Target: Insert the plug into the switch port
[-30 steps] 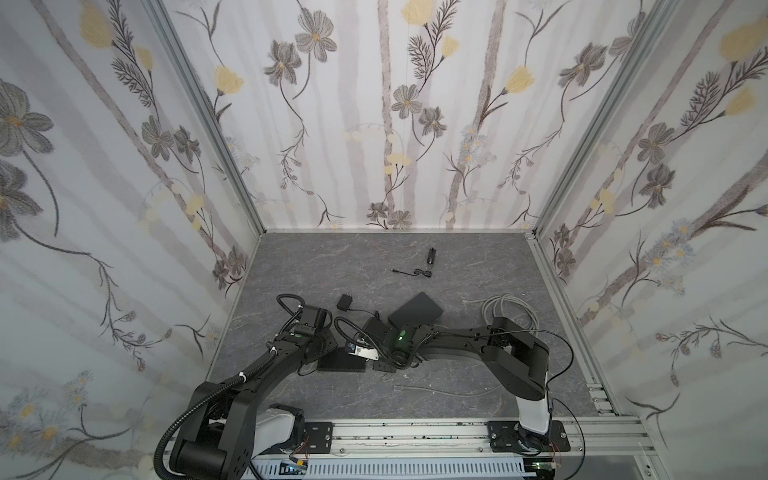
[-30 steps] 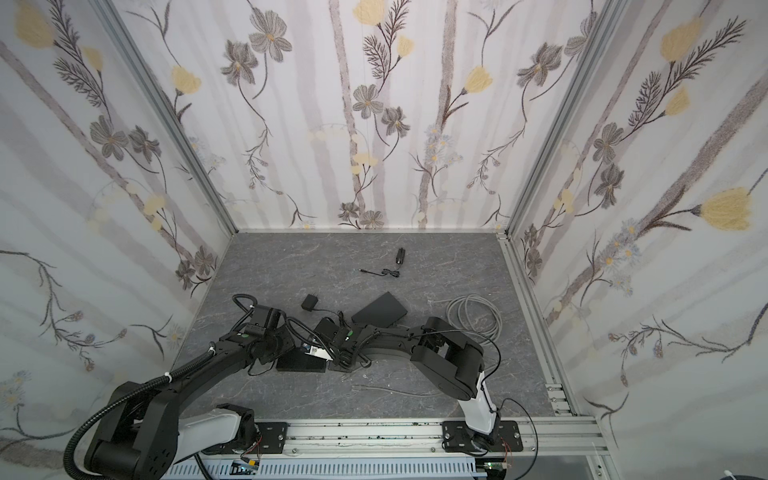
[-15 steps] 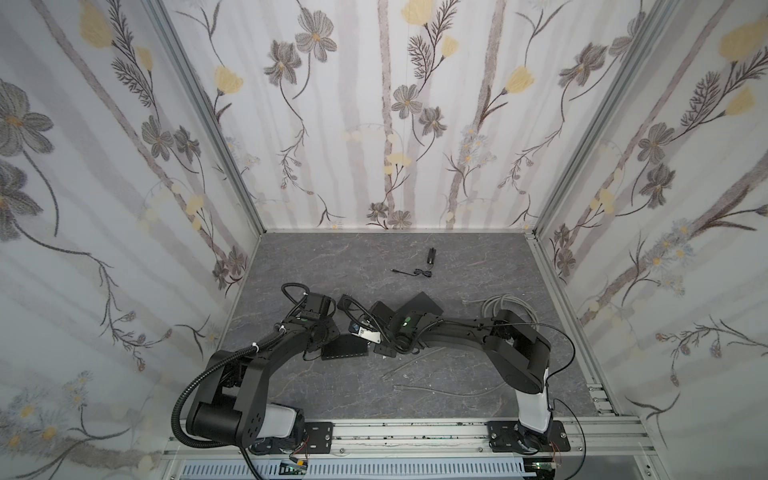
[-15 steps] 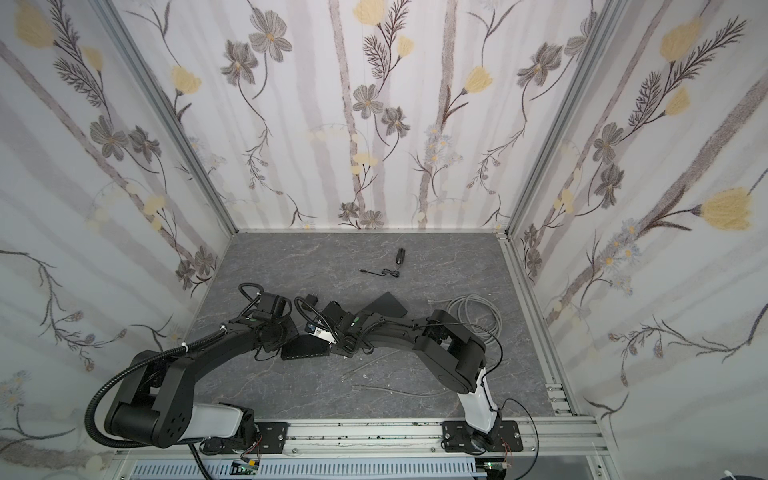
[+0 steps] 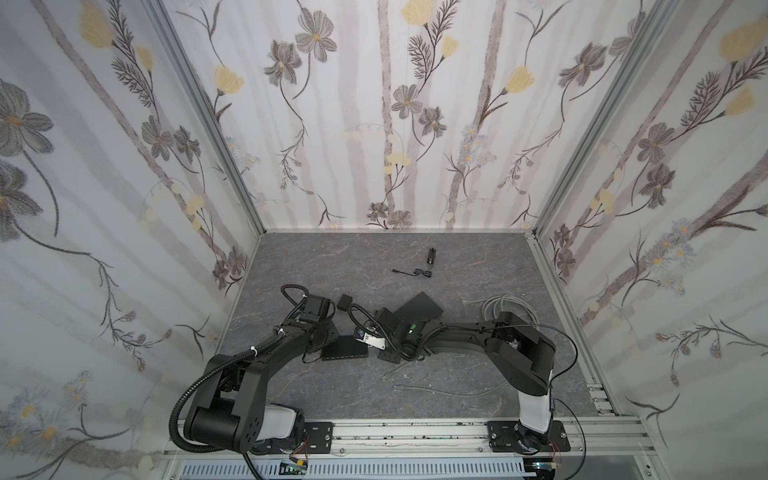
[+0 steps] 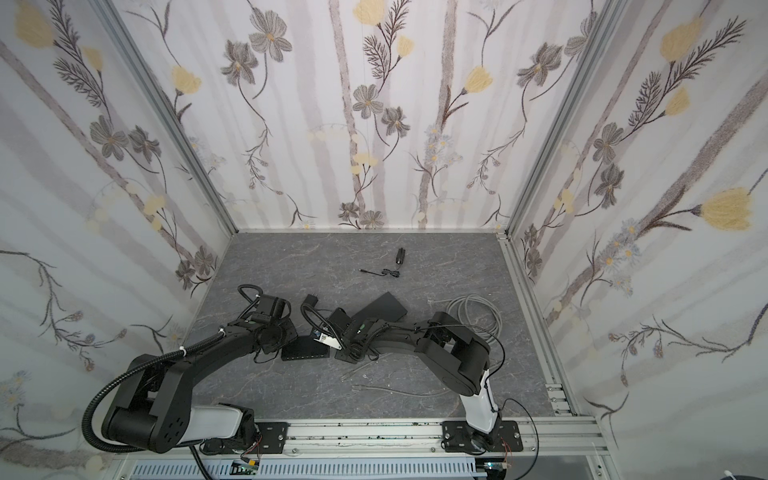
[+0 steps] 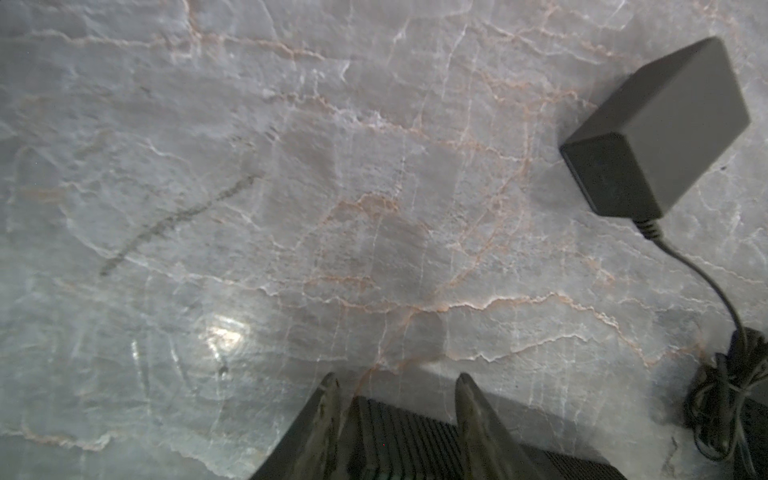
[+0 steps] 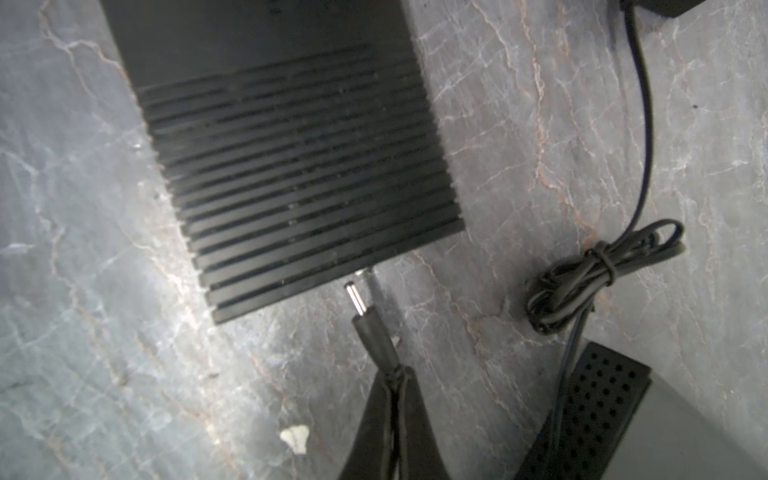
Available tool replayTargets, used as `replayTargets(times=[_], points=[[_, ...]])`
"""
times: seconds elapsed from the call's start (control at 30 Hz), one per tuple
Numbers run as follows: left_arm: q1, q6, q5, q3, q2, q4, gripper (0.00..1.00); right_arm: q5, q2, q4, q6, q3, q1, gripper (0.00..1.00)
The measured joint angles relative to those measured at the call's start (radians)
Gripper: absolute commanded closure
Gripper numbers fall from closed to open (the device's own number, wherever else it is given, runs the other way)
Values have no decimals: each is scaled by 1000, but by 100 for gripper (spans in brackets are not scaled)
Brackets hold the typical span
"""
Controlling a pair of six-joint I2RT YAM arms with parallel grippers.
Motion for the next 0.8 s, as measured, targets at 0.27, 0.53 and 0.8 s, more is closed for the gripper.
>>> replayTargets(times=[0.27,0.53,0.8], points=[[0,0,-5,3,5,-1,54,-26,-3,15,6,-6,2,100],[0,0,-11,13,18,-4,54,-26,-3,29,6,-8,7,100],[0,-1,-11,14,20,-3,54,-25,-2,29,5,-8,12,100]])
